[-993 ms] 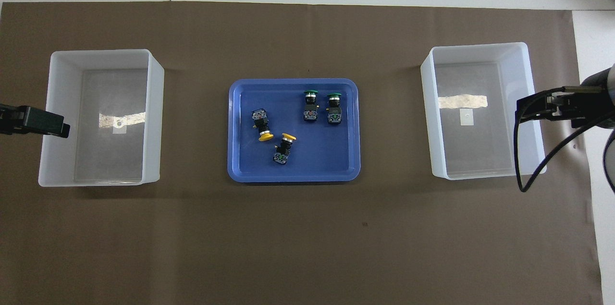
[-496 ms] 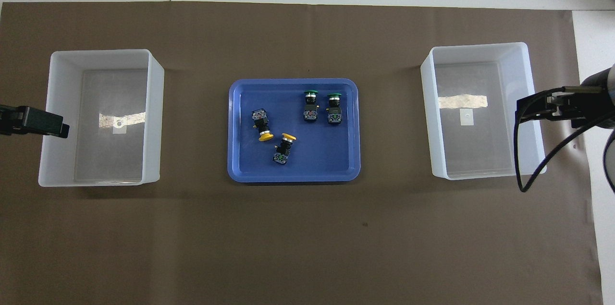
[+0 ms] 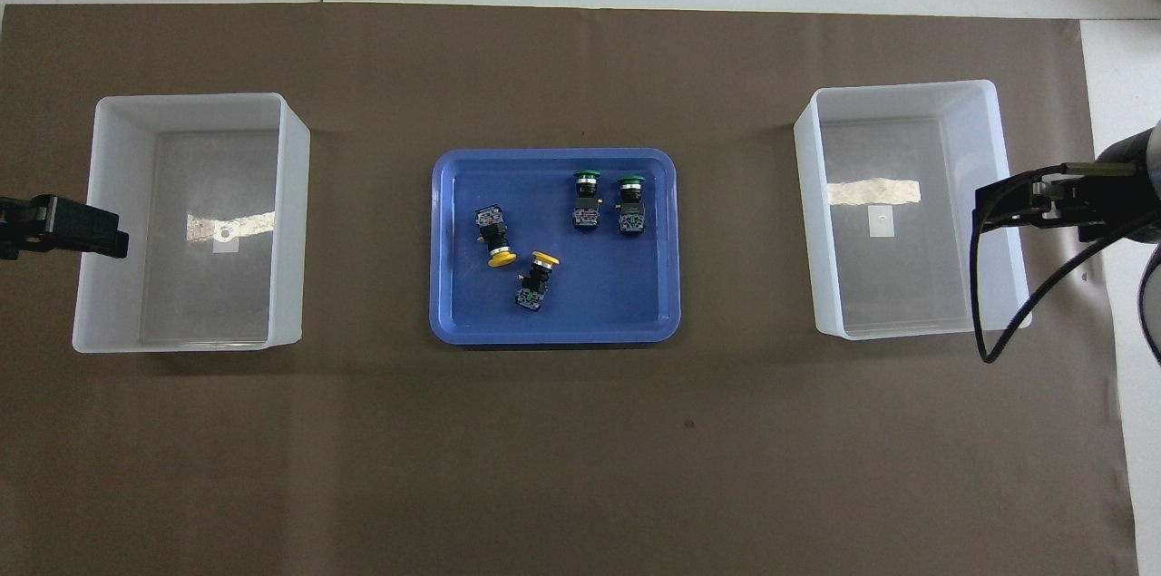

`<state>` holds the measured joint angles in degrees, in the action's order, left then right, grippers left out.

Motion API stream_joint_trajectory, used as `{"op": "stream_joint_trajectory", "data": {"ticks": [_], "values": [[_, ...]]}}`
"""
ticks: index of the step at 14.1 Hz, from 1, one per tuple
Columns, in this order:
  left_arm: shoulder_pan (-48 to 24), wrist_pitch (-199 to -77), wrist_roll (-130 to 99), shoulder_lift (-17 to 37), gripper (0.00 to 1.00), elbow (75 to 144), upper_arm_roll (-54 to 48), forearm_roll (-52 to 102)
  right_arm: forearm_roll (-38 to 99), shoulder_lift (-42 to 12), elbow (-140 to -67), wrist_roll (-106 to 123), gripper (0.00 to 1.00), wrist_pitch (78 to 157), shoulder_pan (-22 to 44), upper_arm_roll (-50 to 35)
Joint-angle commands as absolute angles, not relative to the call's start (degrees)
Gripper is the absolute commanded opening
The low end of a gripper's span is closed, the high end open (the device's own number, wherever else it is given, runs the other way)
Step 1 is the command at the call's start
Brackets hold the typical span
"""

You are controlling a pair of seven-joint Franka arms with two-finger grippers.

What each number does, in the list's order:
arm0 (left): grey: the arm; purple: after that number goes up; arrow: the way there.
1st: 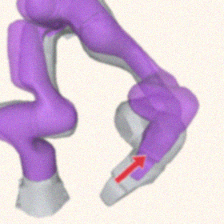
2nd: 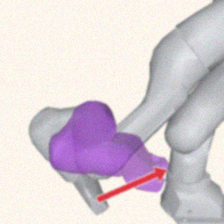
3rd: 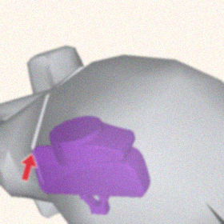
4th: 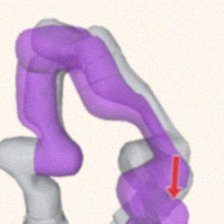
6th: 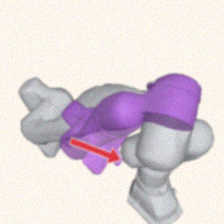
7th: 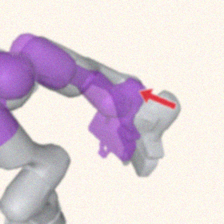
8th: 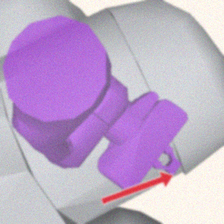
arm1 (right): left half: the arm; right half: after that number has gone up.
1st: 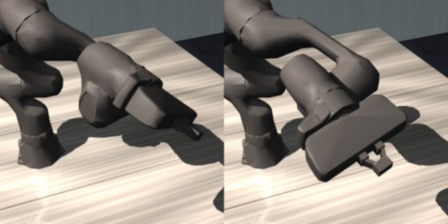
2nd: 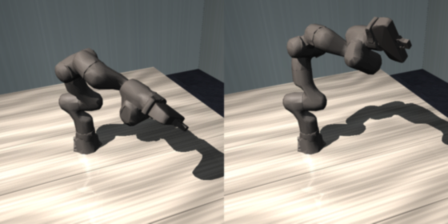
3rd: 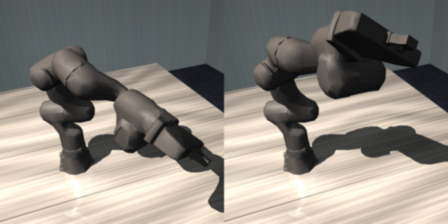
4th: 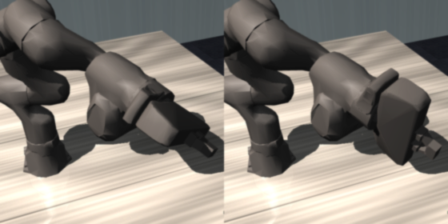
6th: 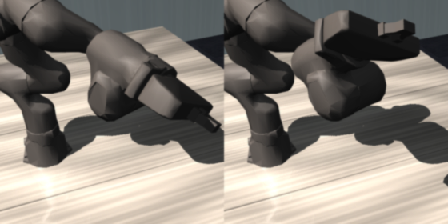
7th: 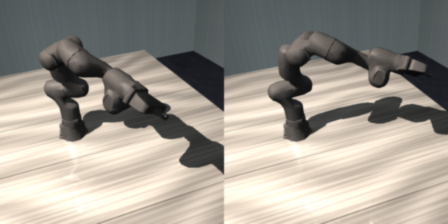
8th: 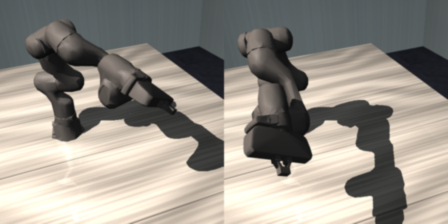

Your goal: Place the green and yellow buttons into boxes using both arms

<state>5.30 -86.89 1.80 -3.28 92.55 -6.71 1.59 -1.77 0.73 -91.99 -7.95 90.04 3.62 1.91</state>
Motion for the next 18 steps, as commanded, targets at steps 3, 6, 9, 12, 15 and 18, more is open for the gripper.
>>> {"op": "stream_joint_trajectory", "data": {"ticks": [3,6,9,12,15,18], "values": [[2.65,-87.97,-0.26,-1.24,1.00,91.67,-6.50,0.44,-1.49,0.88,-92.02,-8.17,1.00,89.47,3.25,1.76],[-0.86,-92.35,-11.12,2.10,1.00,91.93,-6.59,0.79,-1.49,0.88,-92.02,-8.17,1.00,89.47,3.25,1.76],[-5.87,-99.46,-25.70,7.37,1.00,92.37,-6.68,1.32,-1.49,0.88,-92.02,-8.17,1.00,89.47,3.25,1.76],[-9.05,-109.99,-38.20,10.28,1.00,96.21,-6.85,1.75,-1.49,0.88,-92.02,-8.17,1.00,89.47,3.25,1.76],[-11.07,-116.36,-42.69,10.45,1.00,100.11,-6.86,2.64,-1.49,0.88,-92.02,-8.17,1.00,89.47,3.25,1.76],[-17.65,-122.59,-53.94,15.63,1.00,99.93,-6.68,2.11,-1.49,0.88,-92.02,-8.17,1.00,89.47,3.25,1.76]]}}
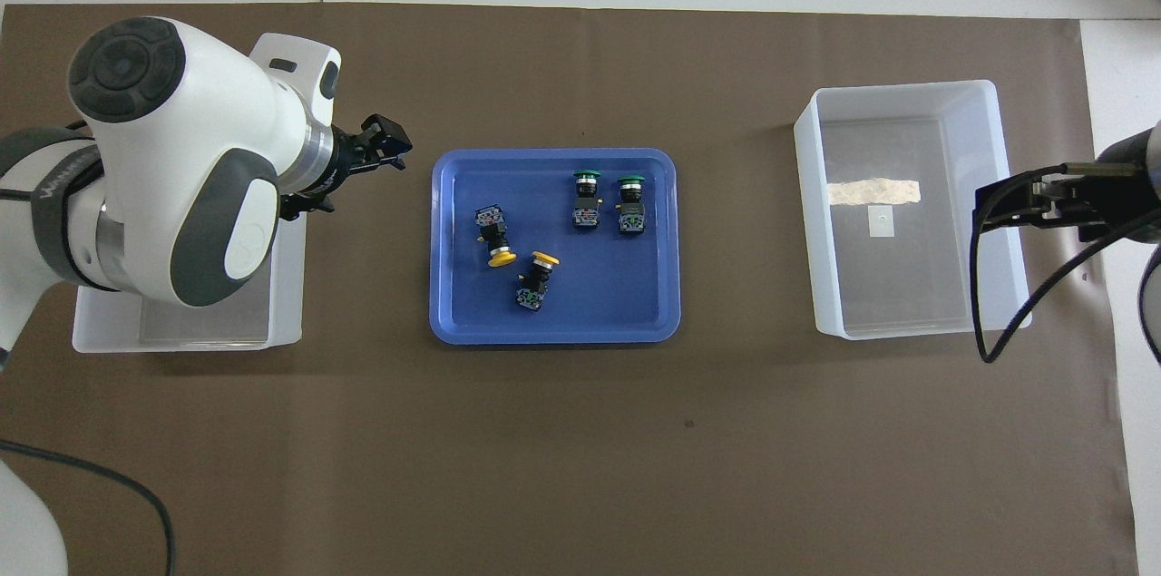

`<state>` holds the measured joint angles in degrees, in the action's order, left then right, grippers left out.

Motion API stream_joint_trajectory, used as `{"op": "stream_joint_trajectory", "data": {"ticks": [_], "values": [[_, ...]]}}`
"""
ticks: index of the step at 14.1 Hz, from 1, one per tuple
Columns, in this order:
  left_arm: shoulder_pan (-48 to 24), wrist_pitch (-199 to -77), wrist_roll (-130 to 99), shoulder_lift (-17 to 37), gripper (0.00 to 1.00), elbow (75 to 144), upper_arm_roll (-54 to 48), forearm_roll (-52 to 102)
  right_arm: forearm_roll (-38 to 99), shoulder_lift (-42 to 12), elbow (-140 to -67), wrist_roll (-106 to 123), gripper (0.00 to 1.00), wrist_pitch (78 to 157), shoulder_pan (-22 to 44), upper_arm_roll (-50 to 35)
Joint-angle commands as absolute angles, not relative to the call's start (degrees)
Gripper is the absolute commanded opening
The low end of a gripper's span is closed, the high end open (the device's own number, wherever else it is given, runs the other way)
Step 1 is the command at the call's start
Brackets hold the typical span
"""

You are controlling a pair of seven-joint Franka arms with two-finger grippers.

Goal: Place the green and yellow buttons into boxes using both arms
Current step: 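Reach the left gripper to the tray and grasp a yellow button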

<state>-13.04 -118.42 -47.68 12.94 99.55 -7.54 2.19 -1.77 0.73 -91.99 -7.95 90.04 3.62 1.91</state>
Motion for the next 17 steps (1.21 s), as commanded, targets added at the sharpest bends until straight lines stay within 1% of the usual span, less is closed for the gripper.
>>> {"op": "stream_joint_trajectory", "data": {"ticks": [1,2,3,5,11,13,17], "values": [[-19.15,-124.17,-55.97,17.21,1.00,99.93,-6.59,1.94,-1.49,0.88,-92.02,-8.17,1.00,89.47,3.25,1.76],[-19.86,-124.97,-56.68,18.44,1.00,99.58,-6.59,1.50,-1.49,0.88,-92.02,-8.17,1.00,89.47,3.25,1.76],[-21.52,-125.59,-57.56,21.33,1.00,98.36,-6.50,0.28,-1.49,0.88,-92.02,-8.17,1.00,89.47,3.25,1.76],[-22.67,-129.79,-61.77,24.77,1.00,97.65,-6.42,-3.49,-1.49,0.88,-92.02,-8.17,1.00,89.47,3.25,1.76],[-23.46,-131.92,-62.14,25.84,1.00,100.28,-6.42,-4.48,-1.49,0.88,-92.02,-8.17,1.00,89.47,3.25,1.76],[-23.99,-135.25,-62.75,25.84,1.00,102.56,-6.33,-4.57,-1.49,0.88,-92.02,-8.17,1.00,89.47,3.25,1.76],[-24.08,-135.79,-62.75,25.84,1.00,102.83,-6.24,-4.57,-1.49,0.88,-92.02,-8.17,1.00,89.47,3.25,1.76]]}}
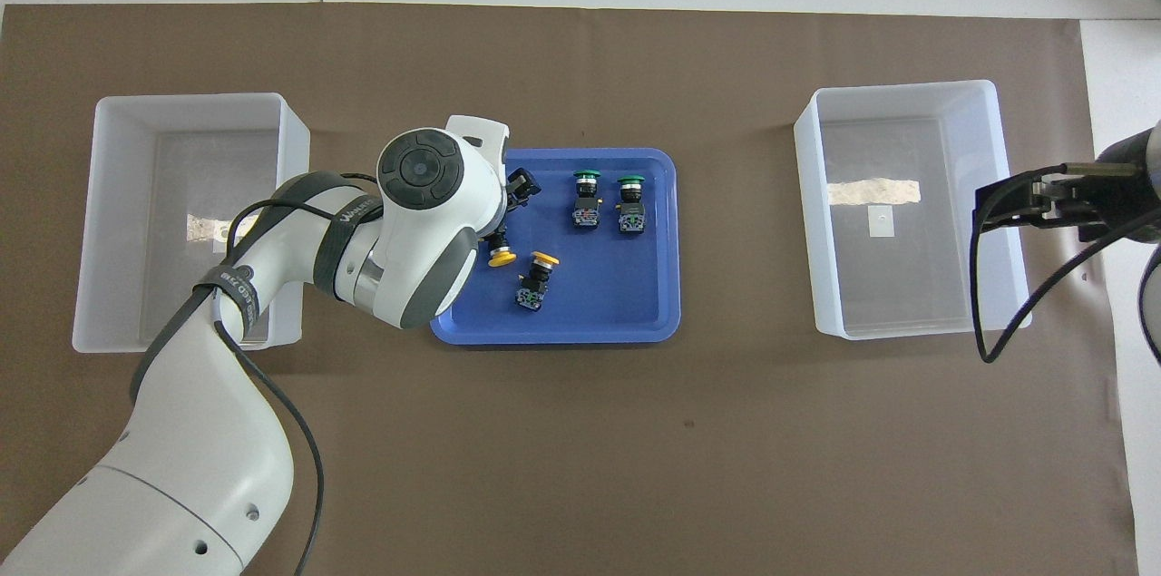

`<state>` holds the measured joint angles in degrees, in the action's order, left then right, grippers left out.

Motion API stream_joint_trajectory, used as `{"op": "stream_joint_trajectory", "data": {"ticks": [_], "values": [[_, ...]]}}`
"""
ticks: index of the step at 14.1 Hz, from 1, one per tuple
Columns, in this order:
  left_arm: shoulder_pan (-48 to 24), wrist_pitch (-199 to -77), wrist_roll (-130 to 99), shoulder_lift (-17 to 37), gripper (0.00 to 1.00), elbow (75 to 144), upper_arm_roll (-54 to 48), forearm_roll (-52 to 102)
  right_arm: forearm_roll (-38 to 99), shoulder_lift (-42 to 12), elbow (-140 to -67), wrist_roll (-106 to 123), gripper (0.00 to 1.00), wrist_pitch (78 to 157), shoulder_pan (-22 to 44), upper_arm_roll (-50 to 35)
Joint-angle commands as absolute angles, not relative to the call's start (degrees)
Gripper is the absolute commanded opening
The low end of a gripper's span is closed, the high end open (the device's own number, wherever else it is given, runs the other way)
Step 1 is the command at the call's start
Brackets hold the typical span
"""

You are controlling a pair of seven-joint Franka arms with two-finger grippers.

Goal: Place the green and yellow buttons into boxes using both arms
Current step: 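Reach the left gripper to the tray and grasp a yellow button, then carry the yellow button with the left gripper into the nearby box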

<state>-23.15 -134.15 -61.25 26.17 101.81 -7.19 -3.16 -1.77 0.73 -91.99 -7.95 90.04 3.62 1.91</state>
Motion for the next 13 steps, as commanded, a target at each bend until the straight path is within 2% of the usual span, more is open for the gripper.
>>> {"op": "stream_joint_trajectory", "data": {"ticks": [1,7,8,9,10,11,12,13], "values": [[-24.08,-135.88,-62.75,25.84,1.00,102.83,-6.24,-4.57,-1.49,0.88,-92.02,-8.17,1.00,89.47,3.25,1.76],[-25.14,-137.81,-63.02,25.40,1.00,105.82,-6.15,-4.66,-1.49,0.88,-92.02,-8.17,1.00,89.47,3.25,1.76],[-25.14,-137.81,-63.10,25.40,0.86,105.91,-6.15,-4.66,-1.49,0.88,-92.02,-8.17,1.00,89.47,3.25,1.76],[-25.14,-137.81,-63.11,25.40,0.59,105.91,-6.15,-4.66,-1.49,0.88,-92.02,-8.17,1.00,89.47,3.25,1.76],[-25.05,-137.81,-63.11,25.40,0.26,105.82,-6.24,-4.66,-1.49,0.88,-92.02,-8.17,1.00,89.47,3.25,1.76],[-25.05,-137.64,-63.02,25.40,0.05,105.56,-6.24,-4.75,-1.49,0.88,-92.02,-8.17,1.00,89.47,3.25,1.76],[-24.96,-137.11,-62.84,25.40,0.00,105.12,-6.24,-4.83,-1.49,0.88,-92.02,-8.17,1.00,89.47,3.25,1.76],[-24.96,-136.59,-62.67,25.40,0.00,104.68,-6.15,-4.83,-1.49,0.88,-92.02,-8.17,1.00,89.47,3.25,1.76]]}}
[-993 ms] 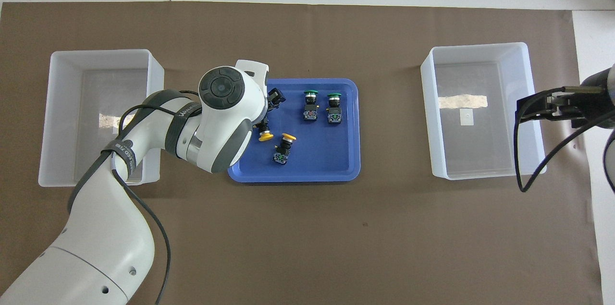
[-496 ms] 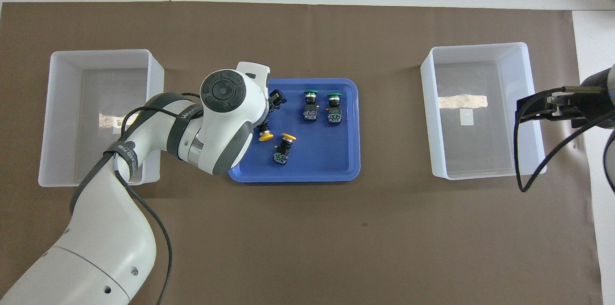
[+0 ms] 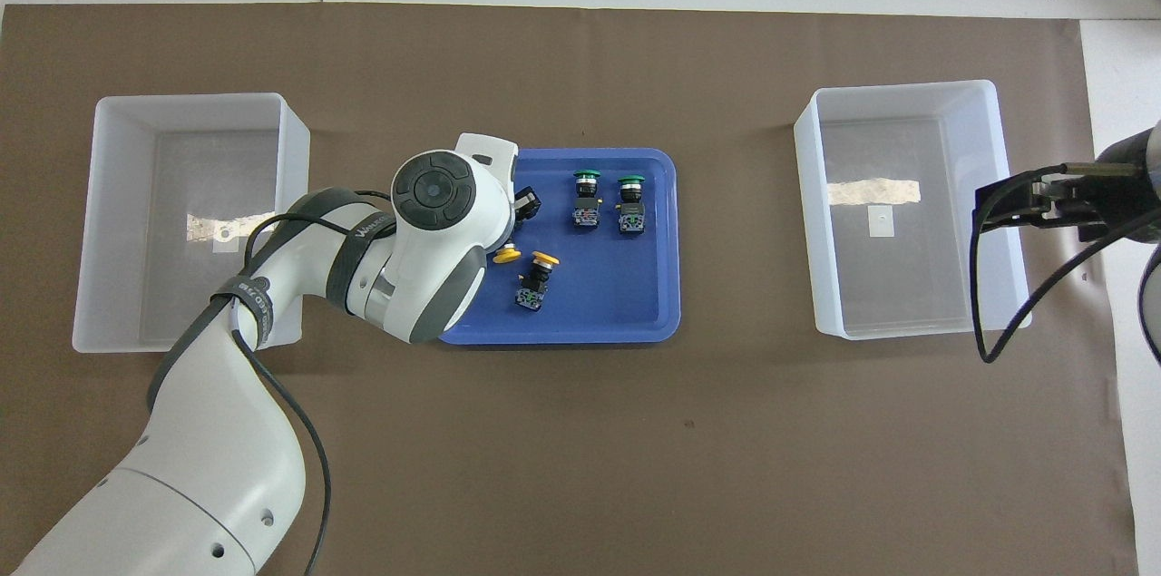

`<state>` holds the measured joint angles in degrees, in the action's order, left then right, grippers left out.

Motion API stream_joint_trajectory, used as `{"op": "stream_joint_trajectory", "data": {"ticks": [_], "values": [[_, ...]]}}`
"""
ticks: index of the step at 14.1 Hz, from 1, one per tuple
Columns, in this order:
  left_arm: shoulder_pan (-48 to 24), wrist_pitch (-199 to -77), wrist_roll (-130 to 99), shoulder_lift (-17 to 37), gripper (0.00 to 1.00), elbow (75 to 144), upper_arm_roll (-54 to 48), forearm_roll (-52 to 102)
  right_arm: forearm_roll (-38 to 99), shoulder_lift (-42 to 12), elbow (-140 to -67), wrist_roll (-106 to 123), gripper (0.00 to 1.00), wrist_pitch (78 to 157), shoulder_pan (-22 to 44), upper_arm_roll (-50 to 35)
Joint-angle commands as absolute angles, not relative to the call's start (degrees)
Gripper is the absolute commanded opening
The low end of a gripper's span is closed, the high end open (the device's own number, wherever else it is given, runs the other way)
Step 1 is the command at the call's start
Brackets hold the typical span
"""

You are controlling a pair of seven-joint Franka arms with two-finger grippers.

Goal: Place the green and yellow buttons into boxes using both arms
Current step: 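Carry the yellow button with the left gripper into the nearby box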

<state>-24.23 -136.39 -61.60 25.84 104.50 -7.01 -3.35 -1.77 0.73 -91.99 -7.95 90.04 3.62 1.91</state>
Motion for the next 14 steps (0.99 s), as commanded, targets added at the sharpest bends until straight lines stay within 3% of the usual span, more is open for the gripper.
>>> {"op": "stream_joint_trajectory", "data": {"ticks": [1,4,6,9,14], "values": [[-24.87,-134.84,-62.58,25.40,0.00,103.72,-6.15,-4.92,-1.49,0.88,-92.02,-8.17,1.00,89.47,3.25,1.76],[-24.44,-126.76,-62.32,25.31,0.00,98.37,-6.24,-6.07,-1.49,0.88,-92.02,-8.17,1.00,89.47,3.25,1.76],[-22.69,-123.59,-61.09,21.56,0.00,98.52,-6.06,-6.06,-1.49,0.88,-92.02,-8.17,1.00,89.47,3.25,1.76],[-16.54,-117.18,-53.38,15.57,0.00,98.61,-6.59,-5.01,-1.49,0.88,-92.02,-8.17,1.00,89.47,3.25,1.76],[-4.86,-109.08,-31.77,10.99,0.00,98.70,-6.50,-1.23,-1.49,0.88,-92.02,-8.17,1.00,89.47,3.25,1.76]]}}
